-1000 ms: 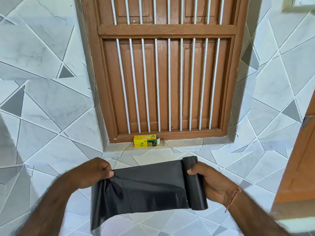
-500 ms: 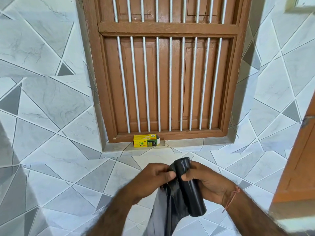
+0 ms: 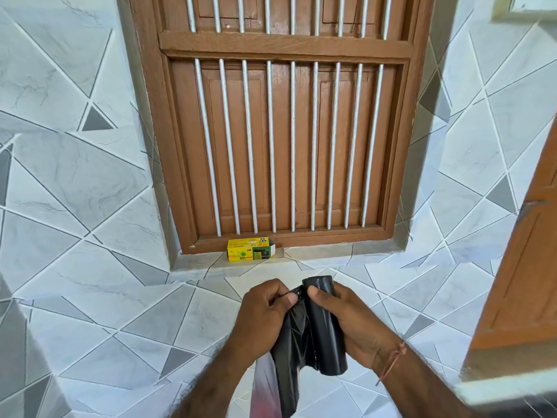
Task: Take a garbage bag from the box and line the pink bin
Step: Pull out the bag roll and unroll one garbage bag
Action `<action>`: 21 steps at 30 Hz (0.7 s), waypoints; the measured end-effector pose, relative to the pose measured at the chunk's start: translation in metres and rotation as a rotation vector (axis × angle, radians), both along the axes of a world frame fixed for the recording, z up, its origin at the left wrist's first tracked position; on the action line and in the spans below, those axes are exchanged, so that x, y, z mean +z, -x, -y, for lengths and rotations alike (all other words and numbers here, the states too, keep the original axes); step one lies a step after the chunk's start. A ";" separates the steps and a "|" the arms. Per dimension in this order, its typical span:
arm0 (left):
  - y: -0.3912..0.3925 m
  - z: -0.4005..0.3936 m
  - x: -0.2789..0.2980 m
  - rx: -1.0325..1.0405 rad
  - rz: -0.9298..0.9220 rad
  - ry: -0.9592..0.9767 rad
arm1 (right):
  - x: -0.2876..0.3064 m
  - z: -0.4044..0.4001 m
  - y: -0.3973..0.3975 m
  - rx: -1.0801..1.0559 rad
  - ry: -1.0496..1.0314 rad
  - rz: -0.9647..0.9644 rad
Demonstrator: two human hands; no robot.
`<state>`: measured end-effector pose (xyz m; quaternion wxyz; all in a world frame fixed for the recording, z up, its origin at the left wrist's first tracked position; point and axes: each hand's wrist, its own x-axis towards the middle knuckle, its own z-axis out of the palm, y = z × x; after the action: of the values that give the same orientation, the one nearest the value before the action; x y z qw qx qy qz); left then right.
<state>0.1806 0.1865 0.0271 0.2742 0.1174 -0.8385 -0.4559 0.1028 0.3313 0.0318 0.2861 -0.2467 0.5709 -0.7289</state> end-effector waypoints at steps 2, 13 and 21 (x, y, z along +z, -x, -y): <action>-0.001 0.000 0.000 0.037 -0.039 -0.026 | 0.001 0.006 -0.001 -0.002 0.033 0.027; -0.010 0.009 -0.004 0.174 -0.124 -0.056 | 0.002 0.038 -0.007 -0.016 0.059 0.100; -0.028 0.033 -0.009 0.207 -0.086 -0.049 | -0.001 0.062 -0.021 -0.002 0.013 0.035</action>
<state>0.2082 0.1531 0.0183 0.3526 0.1905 -0.7980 -0.4501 0.1235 0.2698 0.0310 0.2937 -0.2352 0.5612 -0.7372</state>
